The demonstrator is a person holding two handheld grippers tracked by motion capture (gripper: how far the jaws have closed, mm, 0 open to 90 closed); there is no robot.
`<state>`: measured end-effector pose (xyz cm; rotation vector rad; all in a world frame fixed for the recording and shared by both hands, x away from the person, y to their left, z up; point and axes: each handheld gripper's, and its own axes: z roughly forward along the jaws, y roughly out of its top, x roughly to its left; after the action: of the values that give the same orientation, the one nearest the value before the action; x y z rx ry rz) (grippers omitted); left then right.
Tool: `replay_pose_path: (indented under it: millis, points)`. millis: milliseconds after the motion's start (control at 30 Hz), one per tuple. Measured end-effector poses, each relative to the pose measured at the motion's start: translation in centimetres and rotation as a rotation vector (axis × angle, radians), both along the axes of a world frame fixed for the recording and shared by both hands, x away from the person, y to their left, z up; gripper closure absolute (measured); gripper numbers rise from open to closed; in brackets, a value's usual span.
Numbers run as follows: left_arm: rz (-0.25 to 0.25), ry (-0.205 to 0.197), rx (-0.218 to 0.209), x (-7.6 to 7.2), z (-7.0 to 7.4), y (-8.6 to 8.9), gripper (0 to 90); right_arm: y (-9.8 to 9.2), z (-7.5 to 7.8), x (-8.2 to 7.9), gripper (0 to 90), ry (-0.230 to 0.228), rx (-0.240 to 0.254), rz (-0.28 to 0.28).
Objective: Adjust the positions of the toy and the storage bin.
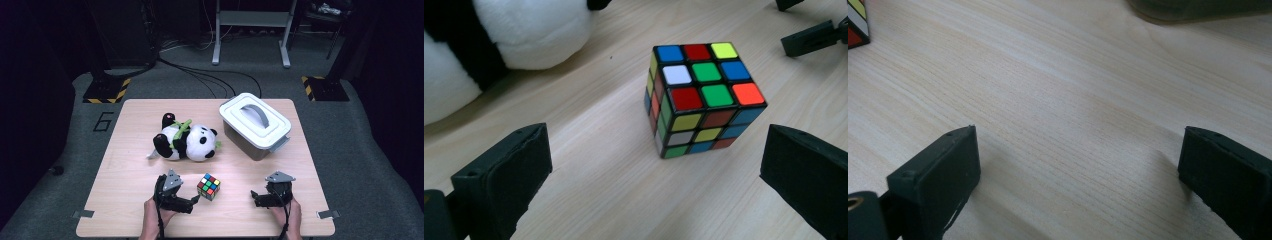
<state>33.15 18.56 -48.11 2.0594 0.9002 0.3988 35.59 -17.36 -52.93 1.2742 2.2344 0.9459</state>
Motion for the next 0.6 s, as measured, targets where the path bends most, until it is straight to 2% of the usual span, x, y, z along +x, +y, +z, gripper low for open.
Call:
replay_pose_path:
  millis: [167, 333, 600]
  points:
    - [-0.013, -0.004, -0.009, 0.1, 0.4, -0.9, 0.0, 0.0, 0.0, 0.0, 2.5, 0.001, 0.002, -0.005]
    - [-0.036, -0.02, 0.008, 0.3, 0.6, -2.2, 0.0, 0.0, 0.0, 0.0, 2.5, 0.001, 0.002, -0.006]
    - [-0.061, -0.011, 0.009, 1.3, 0.0, -4.1, 0.0, 0.0, 0.0, 0.0, 2.5, 0.001, 0.002, -0.006]
